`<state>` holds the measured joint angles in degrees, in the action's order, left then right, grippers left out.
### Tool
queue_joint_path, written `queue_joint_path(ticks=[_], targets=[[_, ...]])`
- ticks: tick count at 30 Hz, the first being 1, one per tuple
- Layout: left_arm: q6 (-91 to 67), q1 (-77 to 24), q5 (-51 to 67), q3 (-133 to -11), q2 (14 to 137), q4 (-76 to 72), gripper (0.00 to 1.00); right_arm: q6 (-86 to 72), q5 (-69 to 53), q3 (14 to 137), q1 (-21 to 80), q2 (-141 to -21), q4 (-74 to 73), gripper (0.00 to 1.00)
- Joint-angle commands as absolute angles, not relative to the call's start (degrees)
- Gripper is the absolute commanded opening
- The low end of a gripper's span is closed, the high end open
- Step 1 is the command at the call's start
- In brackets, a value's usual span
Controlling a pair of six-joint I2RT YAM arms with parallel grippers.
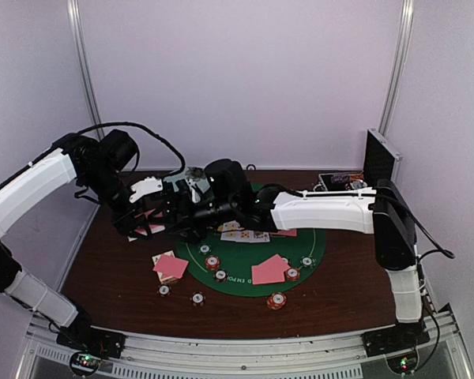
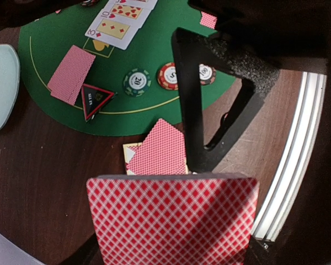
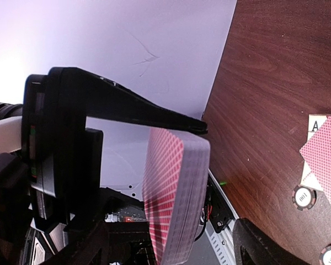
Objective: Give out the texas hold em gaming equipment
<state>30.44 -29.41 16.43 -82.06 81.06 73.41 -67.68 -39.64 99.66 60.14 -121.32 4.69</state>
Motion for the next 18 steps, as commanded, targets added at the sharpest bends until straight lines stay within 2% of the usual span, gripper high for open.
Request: queue_joint_path(ticks=[1,8,18], targets=[[30.4,-29.4,17.8,-83.6,80.4,71.6,0.00,-69.9,-39.9,103.7,60.4,-124.5,7.2,0.79],[30.6,-29.4,17.6,-83.2,79.5,71.6,0.00,-71.2,-39.5,104.1,60.4,-126.0,7.6,0.77],[30.7,-29.4,17.7,-83.0,79.2,71.6,0.00,-72.4,-37.8,96.4,60.3,-122.4,15.8,0.76]])
